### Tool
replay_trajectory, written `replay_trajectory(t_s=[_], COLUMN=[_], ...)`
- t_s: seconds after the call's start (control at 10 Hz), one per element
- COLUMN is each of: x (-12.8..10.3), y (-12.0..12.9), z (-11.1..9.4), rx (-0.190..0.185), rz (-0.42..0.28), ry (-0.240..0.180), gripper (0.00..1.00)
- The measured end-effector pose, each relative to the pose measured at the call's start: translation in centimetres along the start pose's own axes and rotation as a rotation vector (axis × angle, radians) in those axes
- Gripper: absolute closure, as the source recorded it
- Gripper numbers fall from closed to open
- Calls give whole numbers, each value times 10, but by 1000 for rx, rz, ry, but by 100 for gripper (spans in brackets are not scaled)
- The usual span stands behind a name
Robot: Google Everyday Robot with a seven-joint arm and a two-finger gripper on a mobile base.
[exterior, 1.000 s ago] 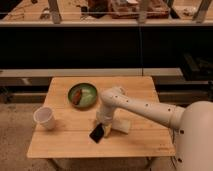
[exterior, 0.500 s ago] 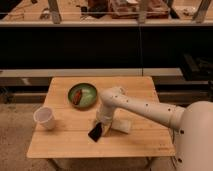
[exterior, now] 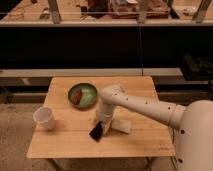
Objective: Place the eraser in the ceramic cup
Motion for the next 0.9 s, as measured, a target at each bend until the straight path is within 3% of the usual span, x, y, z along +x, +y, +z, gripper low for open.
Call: replay_trajectory(t_s=[0.1, 0.3, 0.4, 0.6, 0.8, 0.9], x=[-7, -13, -14, -15, -24, -32], y=[-10, -15, -22, -39, -75, -90], z=[-15, -37, -44, -65, -98, -103], rx=[6, 5, 8, 21, 15, 5], rz=[-11, -33, -53, -67, -87, -91], ry=[1, 3, 0, 10, 32, 49], gripper=[98, 83, 80, 80, 80, 80])
